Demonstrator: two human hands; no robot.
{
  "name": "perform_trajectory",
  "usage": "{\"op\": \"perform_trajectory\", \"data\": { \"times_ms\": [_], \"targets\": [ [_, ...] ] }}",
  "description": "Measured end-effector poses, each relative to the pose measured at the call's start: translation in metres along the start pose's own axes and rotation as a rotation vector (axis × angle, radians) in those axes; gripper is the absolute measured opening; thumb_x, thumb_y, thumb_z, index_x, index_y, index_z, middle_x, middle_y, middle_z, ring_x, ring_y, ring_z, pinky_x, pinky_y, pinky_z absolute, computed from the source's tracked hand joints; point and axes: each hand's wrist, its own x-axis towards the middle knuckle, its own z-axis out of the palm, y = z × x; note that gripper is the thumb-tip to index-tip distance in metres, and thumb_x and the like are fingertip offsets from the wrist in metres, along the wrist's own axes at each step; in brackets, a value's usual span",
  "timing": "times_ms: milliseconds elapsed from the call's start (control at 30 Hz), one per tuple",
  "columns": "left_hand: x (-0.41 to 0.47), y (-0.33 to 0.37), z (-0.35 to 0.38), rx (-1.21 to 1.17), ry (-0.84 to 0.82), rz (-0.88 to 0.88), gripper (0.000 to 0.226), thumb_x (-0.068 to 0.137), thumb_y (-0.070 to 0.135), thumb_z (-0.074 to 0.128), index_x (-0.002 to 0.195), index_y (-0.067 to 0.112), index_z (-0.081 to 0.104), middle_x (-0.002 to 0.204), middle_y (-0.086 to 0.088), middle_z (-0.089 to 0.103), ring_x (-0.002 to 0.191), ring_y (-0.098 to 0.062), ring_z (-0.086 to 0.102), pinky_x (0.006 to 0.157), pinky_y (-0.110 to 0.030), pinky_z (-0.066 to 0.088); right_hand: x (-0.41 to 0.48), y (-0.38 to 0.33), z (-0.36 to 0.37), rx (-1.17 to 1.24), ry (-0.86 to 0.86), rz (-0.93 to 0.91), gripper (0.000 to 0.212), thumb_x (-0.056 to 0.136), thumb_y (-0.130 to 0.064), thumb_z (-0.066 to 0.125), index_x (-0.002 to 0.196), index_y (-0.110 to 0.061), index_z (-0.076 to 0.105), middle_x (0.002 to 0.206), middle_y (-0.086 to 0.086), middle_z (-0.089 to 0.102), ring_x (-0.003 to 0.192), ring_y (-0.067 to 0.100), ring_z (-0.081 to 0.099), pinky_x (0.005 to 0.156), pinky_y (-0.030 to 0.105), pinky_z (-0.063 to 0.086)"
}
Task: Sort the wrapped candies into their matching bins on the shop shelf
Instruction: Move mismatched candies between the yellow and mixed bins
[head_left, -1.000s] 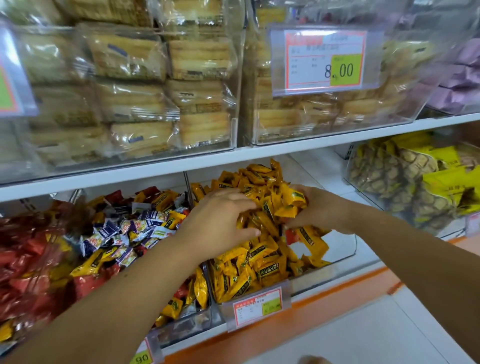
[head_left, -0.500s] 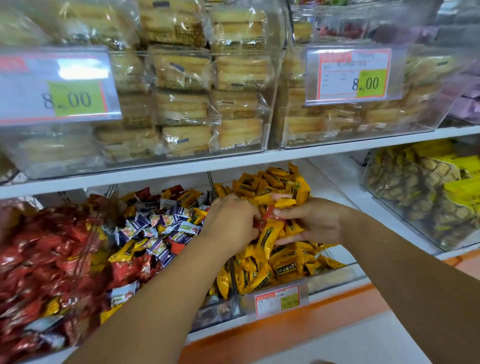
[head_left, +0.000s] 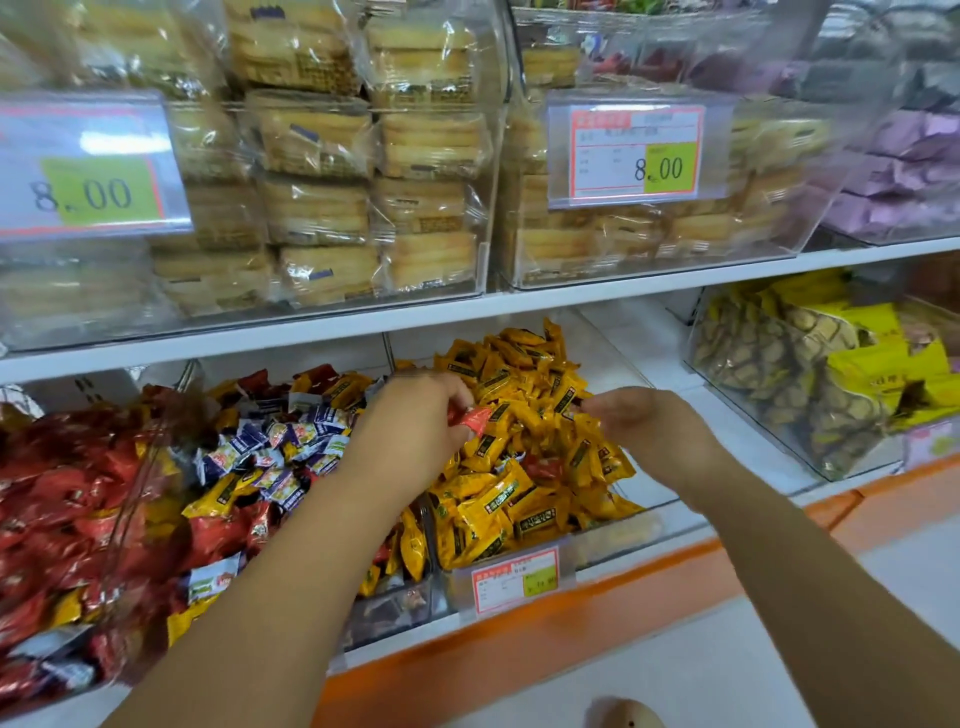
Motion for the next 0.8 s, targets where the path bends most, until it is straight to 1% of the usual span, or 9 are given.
{"op": "perform_trajectory", "data": {
  "times_ms": [100, 167, 233, 333, 400, 500, 600, 700, 800],
  "targets": [
    [-0.007, 0.006, 0.002, 0.092, -0.074, 0.088, 0.034, 0.086, 0.032, 0.068, 0.120, 0.032, 0.062, 0.117, 0.005, 0.058, 0.116, -0.016, 0.043, 0.093, -0.031, 0.039, -0.012, 0.013, 0.016, -0.270, 0.019, -0.156, 0.038, 0.086, 0.008, 0.059, 0.077, -0.026, 0.074, 0.078, -0.009, 0.064, 0.074, 0.002, 0.060, 0.075, 0.018, 0.045],
    [-0.006, 0.011, 0.005, 0.203, -0.120, 0.144, 0.034, 0.088, 0.037, 0.064, 0.122, 0.036, 0.060, 0.117, 0.006, 0.057, 0.117, -0.017, 0.040, 0.094, -0.033, 0.036, -0.013, 0.013, 0.024, -0.488, -0.135, -0.086, 0.027, 0.085, -0.012, 0.068, 0.096, -0.037, 0.072, 0.092, -0.013, 0.064, 0.086, 0.006, 0.058, 0.079, 0.021, 0.043],
    [-0.002, 0.017, 0.009, 0.308, -0.148, 0.184, 0.032, 0.088, 0.041, 0.063, 0.120, 0.037, 0.059, 0.116, 0.007, 0.057, 0.115, -0.017, 0.044, 0.092, -0.035, 0.038, -0.013, 0.013, 0.032, -0.599, -0.230, -0.041, 0.034, 0.083, -0.025, 0.071, 0.116, -0.034, 0.064, 0.105, -0.012, 0.060, 0.095, 0.006, 0.057, 0.074, 0.013, 0.042],
    [0.007, 0.023, 0.017, 0.292, -0.237, 0.136, 0.029, 0.087, 0.035, 0.066, 0.114, 0.029, 0.057, 0.114, 0.002, 0.060, 0.108, -0.020, 0.053, 0.076, -0.030, 0.042, -0.011, 0.018, 0.046, -0.616, -0.201, -0.093, 0.032, 0.083, -0.022, 0.071, 0.112, -0.030, 0.061, 0.093, -0.013, 0.058, 0.089, 0.007, 0.056, 0.063, 0.004, 0.037],
    [0.014, 0.025, 0.024, 0.295, -0.281, 0.115, 0.026, 0.087, 0.031, 0.067, 0.107, 0.026, 0.052, 0.109, 0.000, 0.060, 0.103, -0.023, 0.055, 0.069, -0.030, 0.039, -0.008, 0.017, 0.049, -0.630, -0.159, -0.103, 0.024, 0.085, -0.018, 0.069, 0.105, -0.027, 0.059, 0.080, -0.015, 0.053, 0.078, 0.009, 0.054, 0.056, 0.006, 0.035],
    [0.022, 0.027, 0.031, 0.267, -0.307, 0.094, 0.032, 0.083, 0.030, 0.071, 0.109, 0.024, 0.052, 0.108, -0.002, 0.060, 0.099, -0.024, 0.056, 0.066, -0.030, 0.042, 0.000, 0.016, 0.042, -0.540, -0.138, -0.069, 0.027, 0.085, -0.015, 0.069, 0.104, -0.026, 0.052, 0.075, -0.010, 0.056, 0.063, 0.007, 0.052, 0.054, 0.018, 0.039],
    [0.025, 0.033, 0.038, 0.299, -0.325, 0.102, 0.033, 0.082, 0.033, 0.070, 0.113, 0.027, 0.060, 0.112, 0.000, 0.061, 0.104, -0.023, 0.057, 0.073, -0.031, 0.047, 0.001, 0.014, 0.031, -0.440, -0.163, -0.009, 0.024, 0.086, -0.010, 0.066, 0.099, -0.026, 0.055, 0.079, -0.003, 0.062, 0.054, 0.008, 0.050, 0.047, 0.016, 0.038],
    [0.026, 0.036, 0.049, 0.354, -0.363, 0.091, 0.029, 0.082, 0.040, 0.069, 0.108, 0.026, 0.067, 0.108, 0.001, 0.064, 0.103, -0.024, 0.059, 0.070, -0.031, 0.045, 0.002, 0.018, 0.023, -0.493, -0.177, -0.003, 0.021, 0.085, -0.007, 0.062, 0.087, -0.028, 0.065, 0.083, -0.011, 0.061, 0.072, 0.009, 0.057, 0.055, 0.012, 0.040],
    [0.026, 0.038, 0.058, 0.380, -0.364, 0.084, 0.025, 0.083, 0.036, 0.066, 0.104, 0.024, 0.069, 0.106, 0.001, 0.065, 0.100, -0.024, 0.060, 0.068, -0.032, 0.044, 0.002, 0.024, 0.022, -0.565, -0.196, 0.011, 0.022, 0.088, -0.010, 0.060, 0.097, -0.026, 0.071, 0.094, -0.011, 0.061, 0.085, 0.007, 0.056, 0.060, 0.009, 0.038]
  ]
}}
